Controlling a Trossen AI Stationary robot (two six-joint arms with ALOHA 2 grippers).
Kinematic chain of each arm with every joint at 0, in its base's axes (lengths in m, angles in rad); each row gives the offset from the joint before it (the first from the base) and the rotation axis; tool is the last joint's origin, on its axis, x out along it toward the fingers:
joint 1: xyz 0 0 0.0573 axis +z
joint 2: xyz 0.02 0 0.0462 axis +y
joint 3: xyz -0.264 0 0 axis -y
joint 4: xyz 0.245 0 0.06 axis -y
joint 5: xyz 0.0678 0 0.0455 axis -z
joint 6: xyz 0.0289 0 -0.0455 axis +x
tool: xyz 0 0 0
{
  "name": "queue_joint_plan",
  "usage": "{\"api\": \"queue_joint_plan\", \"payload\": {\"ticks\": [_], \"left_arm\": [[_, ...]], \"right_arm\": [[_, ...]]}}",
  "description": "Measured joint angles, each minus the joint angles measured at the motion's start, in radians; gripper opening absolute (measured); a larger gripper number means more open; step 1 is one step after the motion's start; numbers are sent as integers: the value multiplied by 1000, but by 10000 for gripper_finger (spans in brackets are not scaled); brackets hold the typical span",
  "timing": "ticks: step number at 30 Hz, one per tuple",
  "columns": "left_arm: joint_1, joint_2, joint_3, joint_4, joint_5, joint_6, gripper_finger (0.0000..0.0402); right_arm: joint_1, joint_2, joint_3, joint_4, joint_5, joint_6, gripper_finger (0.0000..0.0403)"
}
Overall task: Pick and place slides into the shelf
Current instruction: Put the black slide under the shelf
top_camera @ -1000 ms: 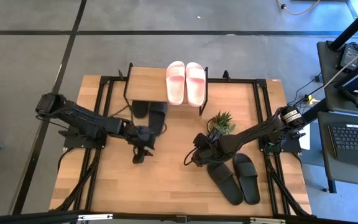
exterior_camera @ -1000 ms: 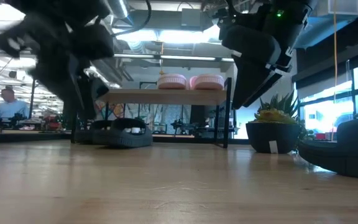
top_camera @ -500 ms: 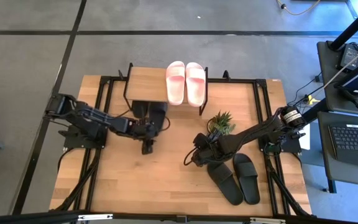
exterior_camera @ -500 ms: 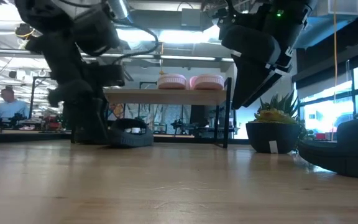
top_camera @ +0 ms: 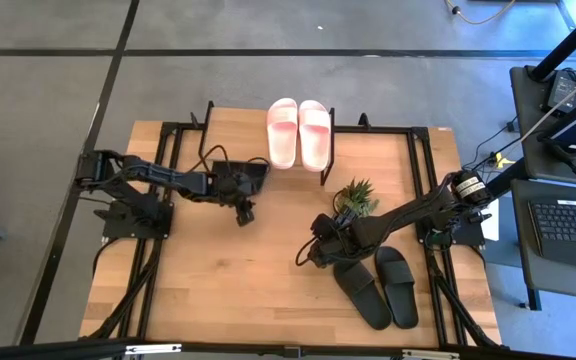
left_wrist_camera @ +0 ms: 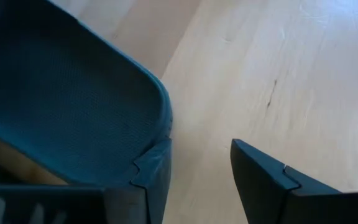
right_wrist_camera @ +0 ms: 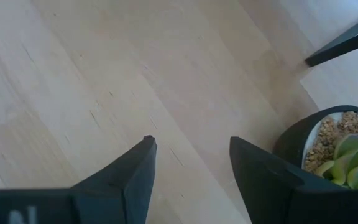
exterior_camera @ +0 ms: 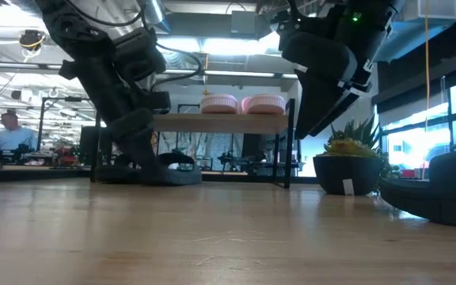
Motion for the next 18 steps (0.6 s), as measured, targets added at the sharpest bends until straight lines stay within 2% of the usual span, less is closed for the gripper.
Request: {"api": "queue_joint_plan", "payload": {"ticks": [4, 10, 12, 14, 18], "left_arm": [[-2, -4, 0, -2, 88, 1, 156], [-46, -95, -1, 1, 400, 30, 156], [-61, -147, -1, 1, 477, 29, 156], [-75, -213, -1, 7, 487, 17, 156], [-96, -367, -1, 80, 429, -3, 156]], "right_arm": [[0, 0, 0, 0, 0, 1, 206], [12, 0, 34, -32, 0, -30, 206], [20, 0, 69, -92, 1, -53, 206], [32, 0, 116, -174, 2, -53, 206], [85, 0, 200, -307, 45, -49, 206]]}}
